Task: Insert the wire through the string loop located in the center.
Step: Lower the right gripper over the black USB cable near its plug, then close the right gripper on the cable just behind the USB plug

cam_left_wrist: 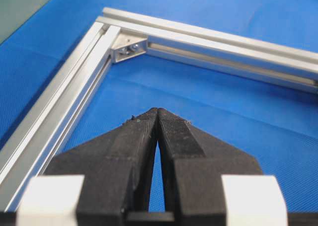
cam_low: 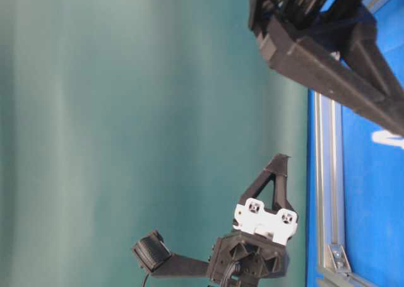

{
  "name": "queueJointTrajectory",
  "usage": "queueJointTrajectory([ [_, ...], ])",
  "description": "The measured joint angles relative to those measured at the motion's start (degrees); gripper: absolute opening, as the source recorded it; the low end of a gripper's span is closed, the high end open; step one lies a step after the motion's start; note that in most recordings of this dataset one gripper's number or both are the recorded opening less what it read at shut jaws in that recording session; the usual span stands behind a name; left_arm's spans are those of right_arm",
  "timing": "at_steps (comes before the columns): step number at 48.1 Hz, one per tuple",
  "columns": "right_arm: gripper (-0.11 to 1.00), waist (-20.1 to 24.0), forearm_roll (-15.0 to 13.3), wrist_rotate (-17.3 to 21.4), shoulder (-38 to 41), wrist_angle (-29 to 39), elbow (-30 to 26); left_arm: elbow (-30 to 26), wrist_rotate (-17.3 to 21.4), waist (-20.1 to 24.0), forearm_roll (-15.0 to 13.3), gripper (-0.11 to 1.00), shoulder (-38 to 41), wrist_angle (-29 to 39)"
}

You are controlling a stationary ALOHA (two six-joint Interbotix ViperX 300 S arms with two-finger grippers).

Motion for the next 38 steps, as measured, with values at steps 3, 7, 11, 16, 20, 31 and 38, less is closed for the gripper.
queueJointTrajectory([
  [3, 0.75, 0.0, 0.18, 0.0, 0.18, 0.97, -0.18, 0.0, 0.0, 0.09, 0.0, 0.0, 0.0, 0.18],
  [7, 0.77, 0.0, 0.7, 0.0, 1.41, 2.37, -0.62, 0.0, 0.0, 0.09, 0.0, 0.0, 0.0, 0.09],
  [11, 0.78, 0.0, 1.49, 0.0, 3.34, 3.34, -1.32, 0.0, 0.0, 0.09, 0.0, 0.0, 0.0, 0.18],
  [16, 0.78, 0.0, 1.85, 0.0, 5.8, 3.78, -2.37, 0.09, 0.0, 0.09, 0.0, 0.0, 0.0, 0.18],
  [20, 0.78, 0.0, 2.02, -0.09, 7.73, 3.78, -3.08, 0.0, -0.09, 0.18, 0.09, 0.0, 0.09, 0.18],
  [31, 0.77, 0.0, 3.16, 0.18, 12.04, 3.34, -4.22, 0.0, 0.0, 0.26, 0.09, 0.0, 0.0, 0.44],
  [38, 0.76, 0.0, 3.52, 0.18, 12.22, 3.25, -4.22, 0.09, 0.0, 0.35, 0.09, 0.0, 0.0, 0.44],
])
